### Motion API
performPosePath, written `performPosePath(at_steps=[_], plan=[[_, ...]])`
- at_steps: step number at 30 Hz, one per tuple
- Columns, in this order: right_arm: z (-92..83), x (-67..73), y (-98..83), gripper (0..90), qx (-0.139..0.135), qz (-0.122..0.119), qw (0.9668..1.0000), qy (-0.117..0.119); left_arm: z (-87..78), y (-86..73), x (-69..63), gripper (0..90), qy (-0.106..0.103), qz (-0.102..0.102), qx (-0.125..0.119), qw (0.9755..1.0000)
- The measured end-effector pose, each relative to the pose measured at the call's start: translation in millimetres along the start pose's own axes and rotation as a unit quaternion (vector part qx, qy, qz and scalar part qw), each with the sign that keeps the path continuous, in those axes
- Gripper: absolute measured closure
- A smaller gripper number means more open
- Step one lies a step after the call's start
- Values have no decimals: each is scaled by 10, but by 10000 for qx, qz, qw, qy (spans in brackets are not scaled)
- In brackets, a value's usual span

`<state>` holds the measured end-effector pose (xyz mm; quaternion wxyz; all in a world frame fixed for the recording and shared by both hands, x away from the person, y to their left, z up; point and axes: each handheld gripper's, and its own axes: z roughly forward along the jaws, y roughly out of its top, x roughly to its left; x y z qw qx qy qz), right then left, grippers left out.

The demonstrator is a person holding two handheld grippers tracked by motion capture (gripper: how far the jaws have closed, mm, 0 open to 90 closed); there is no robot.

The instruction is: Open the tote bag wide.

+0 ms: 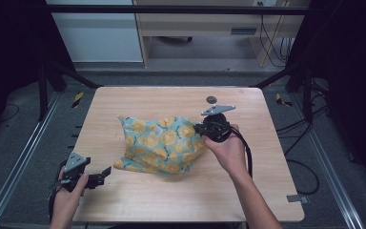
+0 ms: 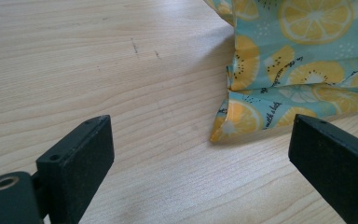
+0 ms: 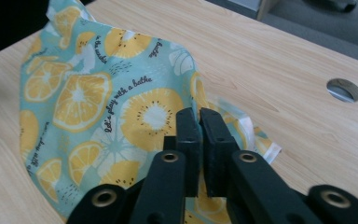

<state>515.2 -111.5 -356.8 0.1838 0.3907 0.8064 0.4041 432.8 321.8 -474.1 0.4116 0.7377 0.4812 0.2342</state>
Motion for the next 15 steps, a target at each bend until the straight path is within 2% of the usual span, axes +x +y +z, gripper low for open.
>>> performPosePath(at_steps=[3,7,11,15], plan=[[-37,39,1,891,-78,-81,9999,18,5,-2,-4,63,0,-12,10,10000],[-101,74,18,898,-348,-125,9993,109,-4,-4,7,64,7,-46,-12,10000],[-202,181,10,900,-542,-317,9979,175,-27,0,20,64,78,-20,-38,10000],[-304,284,-34,900,-763,-428,9955,359,-42,-1,45,64,88,-85,-108,9999]])
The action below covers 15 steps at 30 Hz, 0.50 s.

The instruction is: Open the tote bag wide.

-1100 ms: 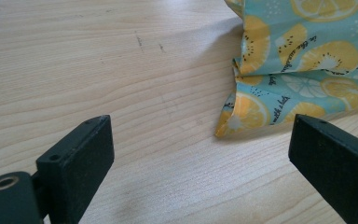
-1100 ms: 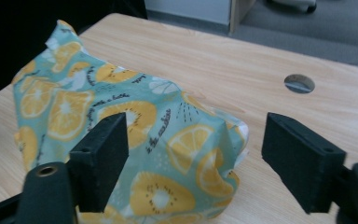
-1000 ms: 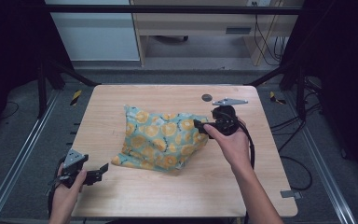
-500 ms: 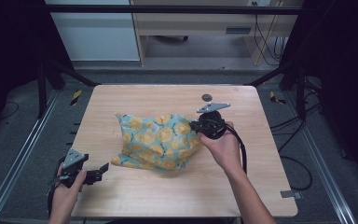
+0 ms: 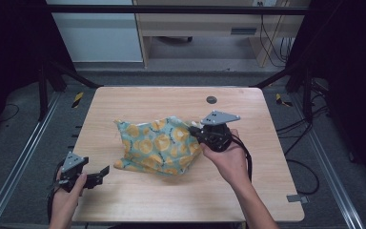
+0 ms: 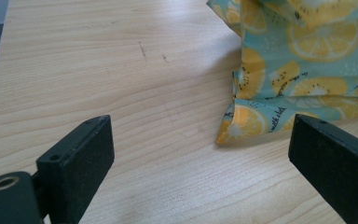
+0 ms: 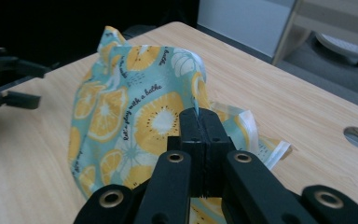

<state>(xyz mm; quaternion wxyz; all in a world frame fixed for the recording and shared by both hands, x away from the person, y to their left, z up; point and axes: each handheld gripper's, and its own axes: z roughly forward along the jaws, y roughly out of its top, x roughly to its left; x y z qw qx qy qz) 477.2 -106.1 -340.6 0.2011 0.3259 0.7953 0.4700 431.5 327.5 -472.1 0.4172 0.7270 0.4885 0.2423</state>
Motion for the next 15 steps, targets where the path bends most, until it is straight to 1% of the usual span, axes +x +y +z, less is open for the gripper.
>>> performPosePath(at_steps=[3,7,9,14,15], plan=[[-61,88,-28,900,-98,-135,9998,128,0,5,13,64,-3,-25,-7,10000],[-102,193,-84,900,-212,-260,9990,307,0,3,2,64,-16,1,-3,10000],[-110,229,-112,900,-209,-315,9986,364,-1,6,-13,64,-32,28,-1,10000],[-142,273,-171,900,-245,-321,9983,420,13,19,-36,64,-61,113,9,9999],[-157,296,-233,900,-235,-357,9981,435,15,20,-43,64,-68,138,8,9999]])
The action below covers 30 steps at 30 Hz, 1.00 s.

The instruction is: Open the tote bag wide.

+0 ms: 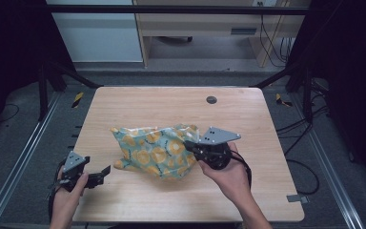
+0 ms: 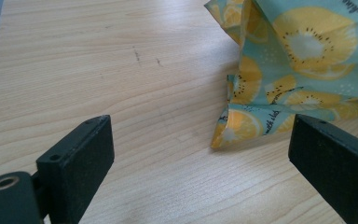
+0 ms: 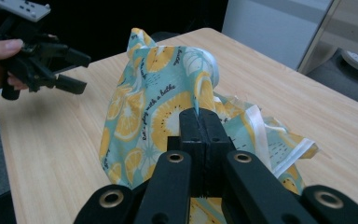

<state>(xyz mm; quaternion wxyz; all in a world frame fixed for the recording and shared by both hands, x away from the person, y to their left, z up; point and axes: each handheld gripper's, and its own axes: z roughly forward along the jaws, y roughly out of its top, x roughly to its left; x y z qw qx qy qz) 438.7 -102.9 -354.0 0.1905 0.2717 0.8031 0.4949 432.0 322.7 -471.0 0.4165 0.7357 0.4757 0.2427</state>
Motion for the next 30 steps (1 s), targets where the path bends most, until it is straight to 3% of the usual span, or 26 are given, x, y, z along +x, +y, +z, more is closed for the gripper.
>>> performPosePath(at_steps=[8,17,30], plan=[[-47,49,-190,900,72,-1,10000,65,-10,14,-25,64,15,119,1,9999],[-108,112,-373,900,75,-42,9998,158,-62,37,-65,64,-28,100,-148,9998],[51,228,-678,900,293,-28,9984,472,-94,73,-111,64,-104,173,-263,9995]])
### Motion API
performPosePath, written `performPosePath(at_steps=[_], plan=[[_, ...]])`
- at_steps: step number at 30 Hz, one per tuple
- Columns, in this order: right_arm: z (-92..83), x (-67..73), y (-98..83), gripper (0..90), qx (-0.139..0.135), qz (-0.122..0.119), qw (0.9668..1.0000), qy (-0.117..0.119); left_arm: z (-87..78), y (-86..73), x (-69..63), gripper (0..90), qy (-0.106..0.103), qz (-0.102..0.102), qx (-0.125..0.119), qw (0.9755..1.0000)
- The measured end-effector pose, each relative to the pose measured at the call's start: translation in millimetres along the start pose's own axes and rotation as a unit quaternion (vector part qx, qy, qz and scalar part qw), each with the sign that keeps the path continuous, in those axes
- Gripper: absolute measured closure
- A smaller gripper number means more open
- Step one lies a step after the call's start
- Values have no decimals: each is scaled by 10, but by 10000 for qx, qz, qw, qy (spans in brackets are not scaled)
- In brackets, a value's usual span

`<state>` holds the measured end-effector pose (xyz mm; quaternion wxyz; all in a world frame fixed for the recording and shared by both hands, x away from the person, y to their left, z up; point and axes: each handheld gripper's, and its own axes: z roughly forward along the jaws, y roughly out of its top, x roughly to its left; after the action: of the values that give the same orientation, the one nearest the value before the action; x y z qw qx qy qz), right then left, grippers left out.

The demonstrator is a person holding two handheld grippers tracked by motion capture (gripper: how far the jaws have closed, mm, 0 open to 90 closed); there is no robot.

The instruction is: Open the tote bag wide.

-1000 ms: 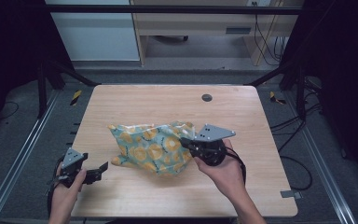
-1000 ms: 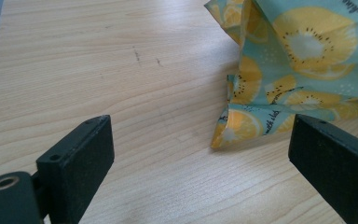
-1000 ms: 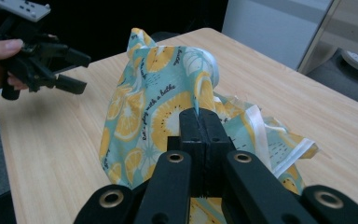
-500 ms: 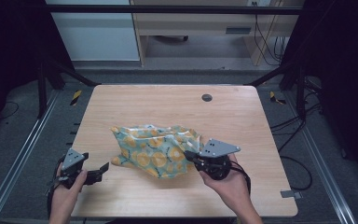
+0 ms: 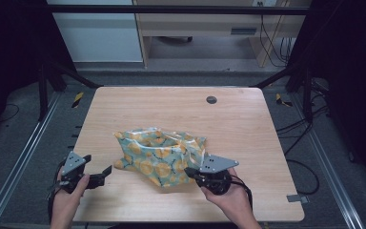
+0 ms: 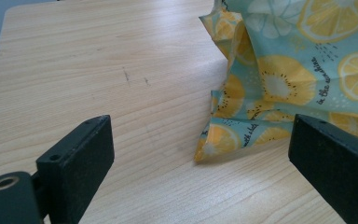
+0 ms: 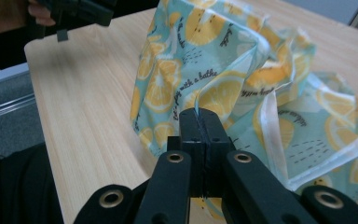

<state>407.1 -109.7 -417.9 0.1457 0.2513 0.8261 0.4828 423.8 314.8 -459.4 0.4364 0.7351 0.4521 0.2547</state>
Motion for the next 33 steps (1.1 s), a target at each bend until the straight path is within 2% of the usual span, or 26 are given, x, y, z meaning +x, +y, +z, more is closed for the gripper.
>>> performPosePath(at_steps=[3,6,8,11,13,14,16,17,20,21,23,26,28,29,31,33], plan=[[28,3,-55,900,62,15,10000,34,0,9,-19,64,-46,22,-19,10000],[78,1,-150,900,148,82,9998,92,-25,49,-59,65,-92,146,-94,9998],[100,-4,-184,900,166,99,9998,106,-32,54,-72,67,-122,138,-112,9998],[136,-31,-245,900,181,170,9996,133,-13,172,-160,68,-225,260,-221,9992],[145,-40,-267,900,209,194,9995,126,-17,198,-179,68,-255,241,-263,9990],[148,-43,-284,899,217,212,9994,148,-31,284,-222,68,-350,294,-353,9983],[151,-52,-311,898,245,238,9993,153,-31,333,-234,74,-357,313,-353,9982],[153,-53,-325,898,242,286,9992,164,-24,447,-255,90,-360,360,-432,9978],[160,-36,-346,898,285,259,9991,163,20,628,-292,95,-433,457,-394,9972],[160,-36,-346,898,285,259,9991,163,20,628,-292,95,-433,457,-394,9972],[170,-2,-353,897,332,209,9990,206,91,865,-353,96,-484,738,-291,9957],[184,4,-356,895,316,233,9990,221,167,1058,-393,96,-619,770,-240,9948],[194,5,-363,893,308,272,9989,227,228,1196,-453,98,-660,884,-210,9937],[201,5,-373,893,309,304,9988,234,228,1196,-453,98,-660,884,-210,9937],[211,5,-391,892,347,318,9986,248,350,1316,-537,98,-829,1054,17,9910],[217,9,-394,889,378,276,9986,259,464,1387,-606,100,-953,1106,134,9892]])
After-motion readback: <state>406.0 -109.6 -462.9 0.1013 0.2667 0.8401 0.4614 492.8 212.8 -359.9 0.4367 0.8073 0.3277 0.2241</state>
